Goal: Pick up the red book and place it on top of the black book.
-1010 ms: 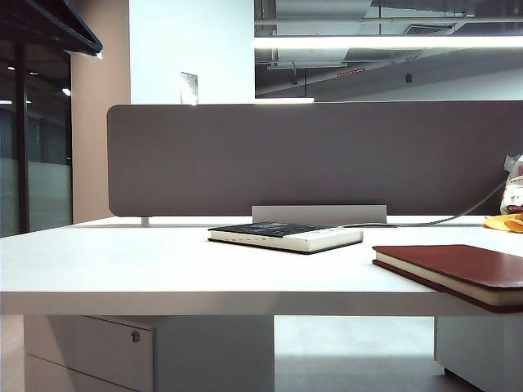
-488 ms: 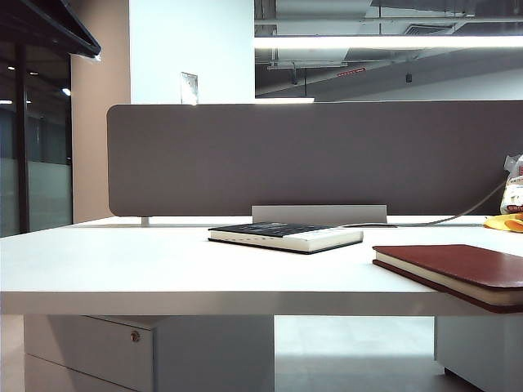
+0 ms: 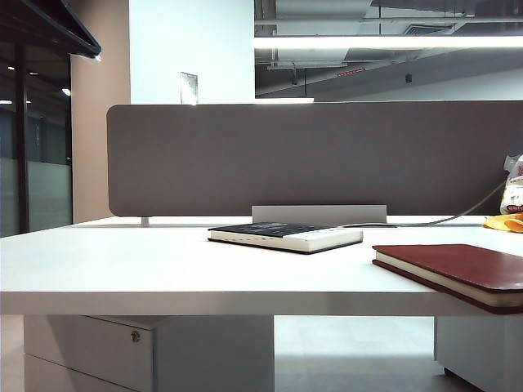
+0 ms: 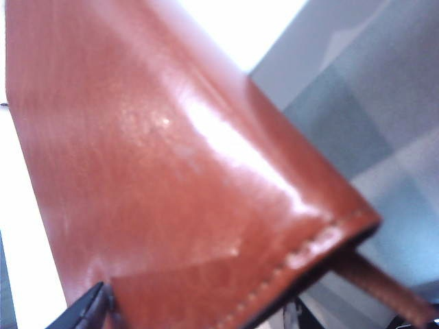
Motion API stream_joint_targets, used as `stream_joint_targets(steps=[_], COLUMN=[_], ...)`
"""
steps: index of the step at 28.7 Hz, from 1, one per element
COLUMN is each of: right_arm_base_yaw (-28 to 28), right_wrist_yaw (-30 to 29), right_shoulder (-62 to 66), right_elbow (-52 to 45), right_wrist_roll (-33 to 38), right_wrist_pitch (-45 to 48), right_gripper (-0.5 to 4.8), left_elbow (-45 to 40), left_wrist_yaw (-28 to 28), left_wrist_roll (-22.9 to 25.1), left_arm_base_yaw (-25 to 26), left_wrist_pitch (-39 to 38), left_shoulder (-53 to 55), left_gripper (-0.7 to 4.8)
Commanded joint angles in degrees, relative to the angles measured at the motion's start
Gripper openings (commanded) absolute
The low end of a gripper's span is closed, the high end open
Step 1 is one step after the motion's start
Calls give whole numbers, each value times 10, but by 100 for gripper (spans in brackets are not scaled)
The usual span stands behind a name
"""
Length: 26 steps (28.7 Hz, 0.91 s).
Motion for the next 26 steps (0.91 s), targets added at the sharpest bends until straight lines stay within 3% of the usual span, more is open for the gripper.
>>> stream_joint_targets(steps=[1, 3, 6, 9, 12, 19, 26], right_arm_base_yaw=[1, 1, 1, 1, 1, 1, 5], right_wrist_yaw=[4, 7, 12, 20, 20, 3, -49], right_shoulder=[0, 0, 0, 0, 0, 0, 0], right_elbow=[1, 1, 1, 1, 1, 1, 1], right_wrist_roll=[1, 1, 1, 1, -5, -19, -16], right_wrist_pitch=[12, 14, 16, 17, 20, 40, 118], right_gripper=[241, 204, 196, 100, 46, 18, -1], left_elbow=[4, 4, 4, 4, 4, 4, 4], left_wrist_yaw=[1, 1, 1, 1, 1, 1, 1], left_wrist_roll=[2, 2, 2, 2, 2, 2, 2], left_arm_base_yaw=[0, 0, 0, 0, 0, 0, 0], left_wrist_pitch=[3, 3, 3, 3, 4, 4, 7], left_shoulder=[-1, -1, -1, -1, -1, -1, -1], left_gripper=[-5, -5, -5, -5, -5, -5, -5])
